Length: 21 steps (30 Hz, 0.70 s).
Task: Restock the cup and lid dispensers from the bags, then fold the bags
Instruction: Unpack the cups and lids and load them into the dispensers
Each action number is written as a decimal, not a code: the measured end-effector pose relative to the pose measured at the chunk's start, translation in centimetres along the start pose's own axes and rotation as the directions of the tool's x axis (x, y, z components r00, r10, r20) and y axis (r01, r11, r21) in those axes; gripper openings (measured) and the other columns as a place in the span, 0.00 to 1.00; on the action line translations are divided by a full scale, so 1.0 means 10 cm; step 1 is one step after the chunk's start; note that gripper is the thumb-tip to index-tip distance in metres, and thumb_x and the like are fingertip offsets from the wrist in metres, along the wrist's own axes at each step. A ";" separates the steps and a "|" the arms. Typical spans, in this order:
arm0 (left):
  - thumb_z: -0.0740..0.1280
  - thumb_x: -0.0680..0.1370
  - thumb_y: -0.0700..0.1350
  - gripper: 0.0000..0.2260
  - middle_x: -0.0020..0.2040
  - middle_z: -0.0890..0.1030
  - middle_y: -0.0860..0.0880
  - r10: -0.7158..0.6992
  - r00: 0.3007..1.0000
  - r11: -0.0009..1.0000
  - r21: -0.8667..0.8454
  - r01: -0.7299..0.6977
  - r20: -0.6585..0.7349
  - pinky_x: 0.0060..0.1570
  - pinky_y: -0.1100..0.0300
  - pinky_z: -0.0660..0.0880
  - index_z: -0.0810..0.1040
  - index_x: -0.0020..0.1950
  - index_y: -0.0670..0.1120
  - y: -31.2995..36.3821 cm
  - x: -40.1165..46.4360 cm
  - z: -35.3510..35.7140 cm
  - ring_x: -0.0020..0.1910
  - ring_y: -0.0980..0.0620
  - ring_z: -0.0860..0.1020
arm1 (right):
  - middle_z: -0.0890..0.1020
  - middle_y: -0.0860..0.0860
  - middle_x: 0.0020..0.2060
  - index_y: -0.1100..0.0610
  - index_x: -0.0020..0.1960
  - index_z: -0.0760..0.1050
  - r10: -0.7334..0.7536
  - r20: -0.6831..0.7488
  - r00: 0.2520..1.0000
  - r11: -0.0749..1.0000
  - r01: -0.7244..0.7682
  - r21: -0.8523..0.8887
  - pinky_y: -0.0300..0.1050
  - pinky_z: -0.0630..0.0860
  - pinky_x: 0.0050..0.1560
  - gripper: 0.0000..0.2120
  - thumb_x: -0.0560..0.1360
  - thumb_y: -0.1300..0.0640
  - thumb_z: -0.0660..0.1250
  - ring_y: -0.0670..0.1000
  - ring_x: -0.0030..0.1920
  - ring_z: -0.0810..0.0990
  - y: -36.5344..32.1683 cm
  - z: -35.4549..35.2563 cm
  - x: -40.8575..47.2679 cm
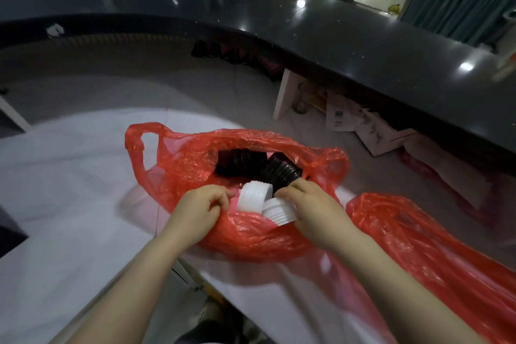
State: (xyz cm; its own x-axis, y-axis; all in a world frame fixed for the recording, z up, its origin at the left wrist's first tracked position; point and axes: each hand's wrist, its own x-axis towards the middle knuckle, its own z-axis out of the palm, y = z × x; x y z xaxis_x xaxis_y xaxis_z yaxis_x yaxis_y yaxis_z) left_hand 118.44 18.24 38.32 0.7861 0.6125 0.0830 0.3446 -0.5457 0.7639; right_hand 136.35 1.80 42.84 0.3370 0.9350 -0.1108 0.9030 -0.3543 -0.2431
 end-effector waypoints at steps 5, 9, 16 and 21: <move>0.60 0.66 0.27 0.22 0.42 0.81 0.57 -0.003 0.996 0.999 0.052 0.008 -0.089 0.49 0.57 0.74 0.70 0.30 0.56 0.03 -0.18 -0.01 0.46 0.56 0.79 | 0.72 0.47 0.56 0.50 0.65 0.70 -0.061 -0.016 0.998 0.996 0.060 -0.060 0.50 0.73 0.43 0.25 0.70 0.66 0.60 0.53 0.53 0.73 -0.05 0.03 -0.06; 0.62 0.78 0.44 0.10 0.44 0.80 0.64 -0.182 0.980 0.981 -0.083 0.175 -0.080 0.46 0.69 0.70 0.72 0.56 0.58 0.01 -0.29 0.05 0.50 0.62 0.78 | 0.71 0.51 0.56 0.53 0.67 0.69 -0.135 0.013 0.991 0.986 0.136 -0.097 0.54 0.75 0.42 0.25 0.72 0.68 0.60 0.56 0.50 0.74 -0.16 0.06 -0.07; 0.60 0.63 0.72 0.39 0.59 0.74 0.52 -0.203 0.969 0.977 0.093 0.191 0.144 0.61 0.51 0.69 0.68 0.71 0.56 0.13 -0.11 0.17 0.61 0.50 0.71 | 0.70 0.52 0.57 0.56 0.64 0.68 -0.202 -0.101 0.974 0.979 0.201 -0.027 0.52 0.74 0.46 0.21 0.73 0.67 0.62 0.56 0.55 0.73 -0.28 0.11 0.06; 0.67 0.61 0.71 0.44 0.67 0.72 0.53 -0.111 0.970 0.991 0.094 0.093 0.218 0.64 0.56 0.67 0.66 0.72 0.51 0.13 -0.13 0.20 0.66 0.52 0.69 | 0.58 0.50 0.75 0.50 0.78 0.51 -0.257 -0.084 0.963 0.964 0.250 -0.085 0.49 0.71 0.63 0.41 0.72 0.67 0.65 0.56 0.69 0.62 -0.19 0.16 0.11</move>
State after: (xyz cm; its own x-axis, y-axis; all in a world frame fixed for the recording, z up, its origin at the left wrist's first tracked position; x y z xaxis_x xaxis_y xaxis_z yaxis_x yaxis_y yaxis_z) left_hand 118.93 15.57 37.91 0.8356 0.5301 -0.1438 0.4624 -0.5377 0.7050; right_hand 134.54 3.49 41.64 0.1144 0.9927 0.0372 0.9779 -0.1060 -0.1803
